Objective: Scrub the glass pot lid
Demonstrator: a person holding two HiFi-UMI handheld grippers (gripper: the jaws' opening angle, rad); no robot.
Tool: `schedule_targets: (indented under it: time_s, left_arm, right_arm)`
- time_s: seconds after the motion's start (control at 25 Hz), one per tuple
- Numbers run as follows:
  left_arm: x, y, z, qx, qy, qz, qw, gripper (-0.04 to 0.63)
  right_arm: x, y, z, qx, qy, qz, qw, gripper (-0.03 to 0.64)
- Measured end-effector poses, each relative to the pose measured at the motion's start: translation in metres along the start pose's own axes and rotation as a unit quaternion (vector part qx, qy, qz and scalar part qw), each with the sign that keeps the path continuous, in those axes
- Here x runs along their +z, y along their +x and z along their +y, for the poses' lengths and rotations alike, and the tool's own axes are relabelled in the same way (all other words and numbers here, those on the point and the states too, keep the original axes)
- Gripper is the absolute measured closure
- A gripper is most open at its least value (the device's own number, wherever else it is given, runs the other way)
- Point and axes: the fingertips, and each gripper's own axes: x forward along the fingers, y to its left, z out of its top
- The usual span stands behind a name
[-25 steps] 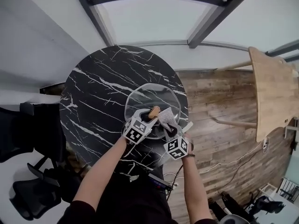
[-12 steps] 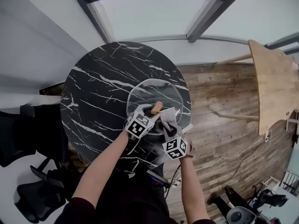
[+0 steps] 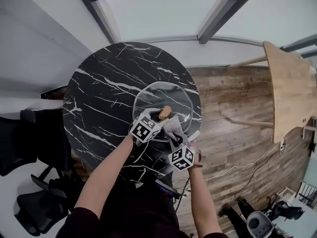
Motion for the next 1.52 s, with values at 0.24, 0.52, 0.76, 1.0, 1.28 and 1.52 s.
schedule_targets:
  time_s: [0.24, 0.52, 0.76, 1.0, 1.28, 1.52]
  left_arm:
    - [0.000, 0.000, 0.000, 0.000, 0.001, -0.003, 1.0000, 0.403]
    - [0.000, 0.001, 0.000, 0.005, -0.004, -0.007, 1.0000, 0.403]
    - [-0.001, 0.002, -0.001, 0.006, -0.001, -0.007, 1.0000, 0.405]
    - [0.000, 0.001, 0.001, 0.009, -0.005, -0.014, 0.9999, 0.405]
    - [-0.009, 0.002, 0.002, 0.013, -0.002, -0.008, 0.9999, 0.405]
    - [-0.001, 0.000, -0.001, 0.023, -0.045, -0.032, 0.9982, 0.403]
  right_arm:
    - [0.004, 0.002, 0.018, 0.028, -0.050, 0.006, 0.998, 0.542]
    - [0.022, 0.013, 0.067, 0.082, -0.085, -0.004, 0.993, 0.543]
    - [0.031, 0.018, 0.082, 0.102, -0.073, -0.012, 0.992, 0.543]
    - [0.027, 0.017, 0.120, 0.204, -0.111, -0.003, 0.973, 0.543]
    - [0.043, -0.022, 0.128, 0.235, -0.038, -0.096, 0.967, 0.543]
    - [0.026, -0.073, 0.090, 0.172, -0.012, -0.123, 0.977, 0.541]
